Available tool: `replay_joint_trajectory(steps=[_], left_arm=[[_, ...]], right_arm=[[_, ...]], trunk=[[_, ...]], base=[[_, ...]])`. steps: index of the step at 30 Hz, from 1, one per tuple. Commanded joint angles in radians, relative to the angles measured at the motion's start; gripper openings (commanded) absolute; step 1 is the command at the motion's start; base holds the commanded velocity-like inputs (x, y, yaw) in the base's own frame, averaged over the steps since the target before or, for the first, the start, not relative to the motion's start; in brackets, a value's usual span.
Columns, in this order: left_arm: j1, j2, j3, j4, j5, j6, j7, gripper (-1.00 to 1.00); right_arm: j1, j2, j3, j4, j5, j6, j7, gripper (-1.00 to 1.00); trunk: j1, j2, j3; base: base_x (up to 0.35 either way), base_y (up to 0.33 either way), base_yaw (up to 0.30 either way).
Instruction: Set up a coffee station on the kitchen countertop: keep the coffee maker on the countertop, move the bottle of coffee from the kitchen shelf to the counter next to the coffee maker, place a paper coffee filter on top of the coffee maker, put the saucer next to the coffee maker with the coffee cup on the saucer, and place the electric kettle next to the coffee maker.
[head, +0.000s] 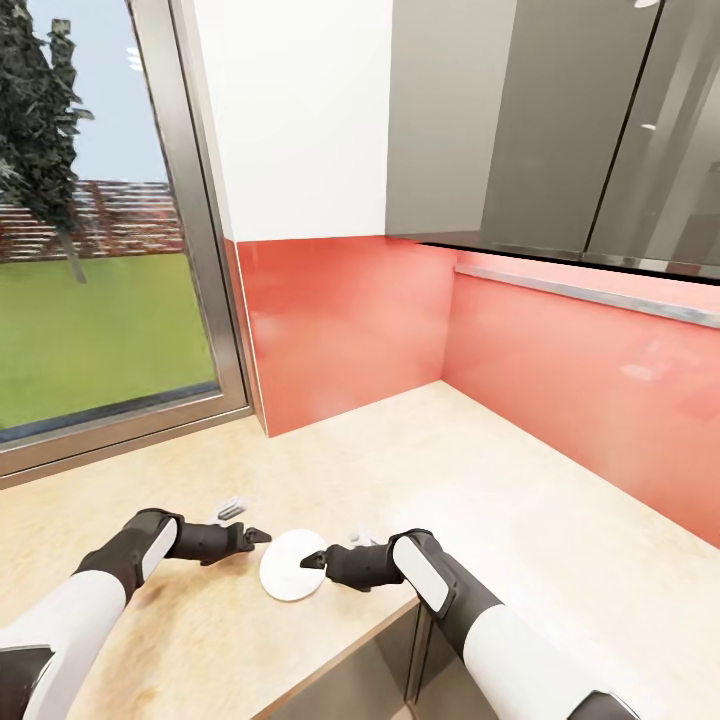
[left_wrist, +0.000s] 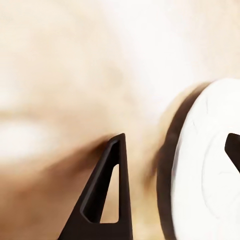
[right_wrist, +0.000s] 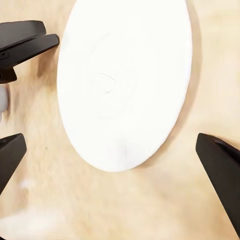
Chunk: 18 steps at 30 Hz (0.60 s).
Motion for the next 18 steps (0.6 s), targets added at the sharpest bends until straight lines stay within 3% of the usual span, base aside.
replay_joint_trajectory(steps=[1,12,18], left_arm=[[0.000,-0.001,-0.005,0.030,-0.021,0.004,0.004,1.00],[0.000,-0.027,-0.004,0.027,-0.017,0.006,0.002,1.00],[-0.001,-0.057,-0.003,0.025,-0.015,0.006,0.002,1.00]], right_arm=[[-0.001,0.000,0.002,0.001,0.021,0.002,0.003,1.00],[-0.001,0.000,0.002,0.002,0.021,0.002,0.003,1.00],[-0.001,0.000,0.002,0.005,0.021,0.002,0.003,1.00]], trunk=[[0.001,-0.002,-0.003],[0.001,-0.002,-0.003],[0.001,-0.002,-0.003]], base=[[0.000,0.000,0.000],[0.000,0.000,0.000],[0.000,0.000,0.000]])
